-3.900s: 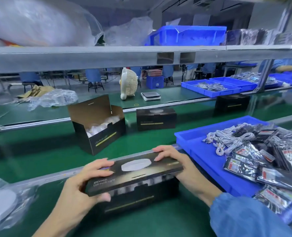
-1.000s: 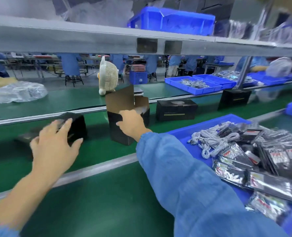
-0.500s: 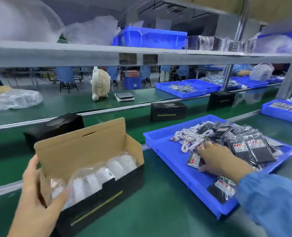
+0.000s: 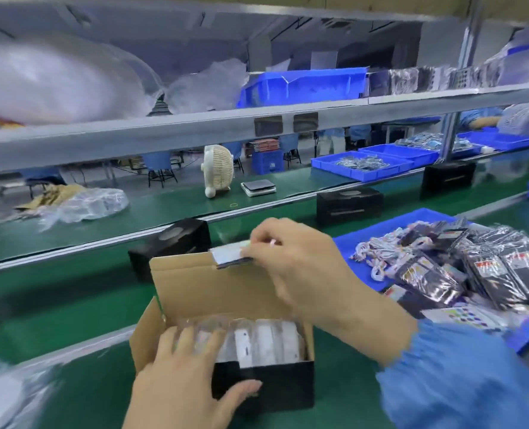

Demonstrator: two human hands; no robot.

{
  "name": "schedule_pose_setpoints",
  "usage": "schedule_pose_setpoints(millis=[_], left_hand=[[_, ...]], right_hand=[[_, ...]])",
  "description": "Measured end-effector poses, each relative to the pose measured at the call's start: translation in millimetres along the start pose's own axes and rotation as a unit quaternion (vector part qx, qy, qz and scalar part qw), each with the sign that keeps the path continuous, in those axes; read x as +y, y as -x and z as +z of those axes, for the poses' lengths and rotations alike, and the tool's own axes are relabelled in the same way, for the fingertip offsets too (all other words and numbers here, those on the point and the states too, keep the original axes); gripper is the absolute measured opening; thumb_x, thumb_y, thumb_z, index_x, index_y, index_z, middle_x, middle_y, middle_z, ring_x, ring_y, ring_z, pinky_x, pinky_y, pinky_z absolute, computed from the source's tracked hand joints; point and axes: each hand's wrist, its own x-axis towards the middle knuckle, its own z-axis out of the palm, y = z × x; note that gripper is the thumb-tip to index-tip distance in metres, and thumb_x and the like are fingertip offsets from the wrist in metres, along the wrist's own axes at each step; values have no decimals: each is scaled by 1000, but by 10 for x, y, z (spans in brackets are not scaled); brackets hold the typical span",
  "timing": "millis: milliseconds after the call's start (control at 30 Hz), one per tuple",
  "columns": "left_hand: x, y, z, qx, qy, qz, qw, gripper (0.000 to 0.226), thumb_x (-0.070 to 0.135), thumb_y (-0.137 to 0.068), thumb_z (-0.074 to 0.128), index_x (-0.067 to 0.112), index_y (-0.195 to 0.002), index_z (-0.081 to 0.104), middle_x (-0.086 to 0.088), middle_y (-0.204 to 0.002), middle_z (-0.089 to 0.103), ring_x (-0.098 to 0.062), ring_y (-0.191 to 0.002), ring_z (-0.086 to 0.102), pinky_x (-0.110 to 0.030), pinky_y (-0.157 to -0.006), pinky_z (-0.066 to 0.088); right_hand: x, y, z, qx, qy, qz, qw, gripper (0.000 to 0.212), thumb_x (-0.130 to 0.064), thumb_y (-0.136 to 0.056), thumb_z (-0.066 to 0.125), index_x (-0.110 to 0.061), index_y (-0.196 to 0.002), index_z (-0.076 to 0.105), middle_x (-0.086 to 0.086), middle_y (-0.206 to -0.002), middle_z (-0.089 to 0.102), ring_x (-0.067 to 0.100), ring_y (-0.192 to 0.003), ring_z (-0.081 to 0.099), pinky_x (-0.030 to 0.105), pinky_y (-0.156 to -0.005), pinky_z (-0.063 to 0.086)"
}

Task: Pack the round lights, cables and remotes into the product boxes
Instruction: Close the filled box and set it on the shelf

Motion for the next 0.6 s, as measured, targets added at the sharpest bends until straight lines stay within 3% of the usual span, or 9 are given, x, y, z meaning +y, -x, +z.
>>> schedule_pose_setpoints(millis=[33,100,200,267,300,367,433,500,600], left_hand=[[16,7,35,1,-17,12,1000,88,98,-60,16,62,-138,33,8,-149,42,-21,-137,41,-35,-86,55],[-37,12,22,-27,43,16,999,81,91,-62,29,43,-113,71,-1,-113,71,-28,-100,69,-37,-51,57],[-32,24,40,-29,3,18,999,78,89,-60,35,38,-102,76,1,-91,73,-25,-83,71,-30,-38,50],[-49,38,49,-43,12,30,999,78,90,-61,34,38,-103,75,2,-88,71,-23,-84,70,-29,-39,50],[-52,27,52,-40,29,24,998,80,92,-62,30,43,-109,71,2,-97,70,-23,-93,68,-31,-46,53],[-21,-12,118,20,17,0,1000,94,99,-57,10,56,-134,40,10,-133,51,-16,-128,44,-31,-77,52],[-18,-5,214,46,41,-7,998,108,101,-47,-6,54,-141,17,21,-144,31,-8,-137,21,-24,-90,43],[-29,-20,294,57,35,-5,998,109,101,-46,-8,54,-139,23,23,-146,29,-6,-138,19,-24,-91,42],[-26,-21,322,60,29,1,998,111,98,-48,-10,52,-145,18,19,-149,29,-10,-141,19,-24,-92,43]], right_hand=[[-91,-85,83,-11,8,-20,1000,22,4,-71,61,-5,-87,74,9,-90,67,31,-73,60,35,-54,49],[-112,-203,153,-5,-13,-20,1000,23,8,-69,59,-4,-84,72,10,-90,65,31,-72,59,34,-50,47],[39,-253,307,-98,-86,25,991,22,-1,-86,61,-14,-102,70,4,-100,59,25,-88,55,42,-71,49],[148,-230,413,-149,-127,58,979,19,-17,-92,63,-20,-110,68,-3,-105,54,18,-97,53,42,-85,46],[172,-221,443,-157,-125,64,978,22,-22,-91,65,-23,-112,67,-6,-107,51,17,-98,53,39,-87,46],[147,-228,471,-160,-67,22,985,28,-25,-86,70,-24,-114,66,-4,-113,50,19,-102,52,35,-88,43],[44,-210,505,-88,-14,-72,993,18,-13,-84,67,-14,-101,71,6,-111,59,26,-103,55,37,-87,43],[-68,-177,553,-48,-29,-118,991,12,-13,-90,59,-9,-92,70,8,-98,65,28,-91,61,35,-73,46],[-230,-158,717,-196,13,-5,981,23,-36,-99,49,-15,-103,58,8,-101,63,35,-91,60,36,-64,39]])
